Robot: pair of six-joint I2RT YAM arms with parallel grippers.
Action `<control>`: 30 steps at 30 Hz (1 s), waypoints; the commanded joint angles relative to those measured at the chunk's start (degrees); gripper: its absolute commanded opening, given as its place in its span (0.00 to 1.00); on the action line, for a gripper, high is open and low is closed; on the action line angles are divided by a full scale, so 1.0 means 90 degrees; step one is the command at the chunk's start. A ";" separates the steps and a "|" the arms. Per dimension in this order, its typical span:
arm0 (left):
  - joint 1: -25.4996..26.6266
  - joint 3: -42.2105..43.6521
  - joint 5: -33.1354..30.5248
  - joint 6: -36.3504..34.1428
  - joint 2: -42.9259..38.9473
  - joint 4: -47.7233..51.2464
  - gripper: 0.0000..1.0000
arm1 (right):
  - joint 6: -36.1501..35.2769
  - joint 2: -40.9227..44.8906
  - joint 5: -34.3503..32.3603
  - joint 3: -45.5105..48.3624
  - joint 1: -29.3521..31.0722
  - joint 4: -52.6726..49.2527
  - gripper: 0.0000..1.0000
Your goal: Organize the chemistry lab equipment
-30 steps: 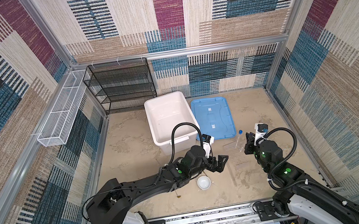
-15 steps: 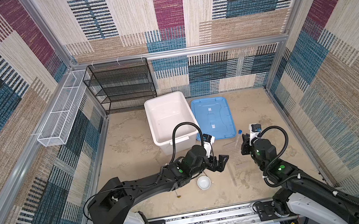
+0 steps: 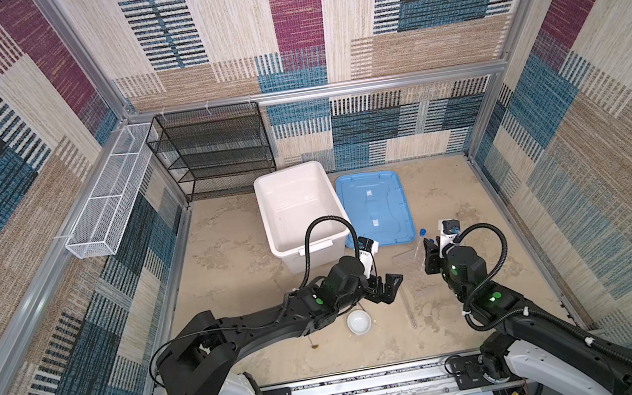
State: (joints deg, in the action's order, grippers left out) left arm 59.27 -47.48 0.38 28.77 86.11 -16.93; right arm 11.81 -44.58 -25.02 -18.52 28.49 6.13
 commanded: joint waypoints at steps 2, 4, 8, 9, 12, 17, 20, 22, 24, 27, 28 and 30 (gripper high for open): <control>-0.0013 -0.0047 0.0036 0.0055 -0.0007 -0.0102 0.99 | 0.0034 0.0131 0.0044 0.0037 0.0009 0.0095 0.42; -0.0010 -0.0060 0.0039 0.0046 -0.0014 -0.0100 0.99 | 0.0054 0.0113 0.0060 0.0028 0.0013 0.0071 0.43; -0.0013 -0.0073 0.0042 0.0053 0.0002 -0.0074 0.99 | 0.0126 0.0219 0.0009 0.0003 0.0008 -0.0014 0.48; -0.0012 -0.0075 0.0036 0.0063 0.0002 -0.0068 0.99 | 0.0137 0.0296 0.0008 0.0002 0.0008 -0.0035 0.50; -0.0003 -0.0140 -0.0012 0.0024 0.0023 0.0061 0.99 | 0.0165 0.0531 0.0007 -0.0038 0.0009 -0.0133 0.71; 0.0140 -0.0656 -0.0486 -0.0207 0.0186 0.1062 0.99 | 0.0308 0.0915 0.0074 -0.0410 0.0009 -0.0460 1.00; 0.0192 -0.1051 -0.0592 -0.0220 0.0408 0.1647 0.99 | 0.0412 0.1143 0.0224 -0.0711 0.0009 -0.0638 0.99; 0.0261 -0.1332 -0.0594 -0.0313 0.0602 0.1984 1.00 | 0.0511 0.1238 0.0177 -0.0917 0.0012 -0.0754 1.00; 0.0353 -0.1673 -0.0737 -0.0366 0.0841 0.2432 0.99 | 0.0594 0.1298 0.0091 -0.1122 0.0009 -0.0873 1.00; 0.0463 -0.2266 -0.0764 -0.0440 0.1354 0.3089 0.94 | 0.0664 0.1373 -0.0015 -0.1379 0.0008 -0.1017 0.99; 0.0475 -0.2503 -0.0722 -0.0405 0.1579 0.3375 0.92 | 0.0684 0.1394 -0.0049 -0.1448 0.0009 -0.1055 1.00; 0.0491 -0.2855 -0.0537 -0.0377 0.1963 0.3740 0.90 | 0.0684 0.1417 -0.0082 -0.1504 0.0009 -0.1081 1.00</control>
State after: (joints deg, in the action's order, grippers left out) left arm 63.61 -70.15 -4.78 26.74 100.88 8.40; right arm 16.69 -32.14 -24.64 -31.11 28.49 -2.11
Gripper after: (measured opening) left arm 0.901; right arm 0.995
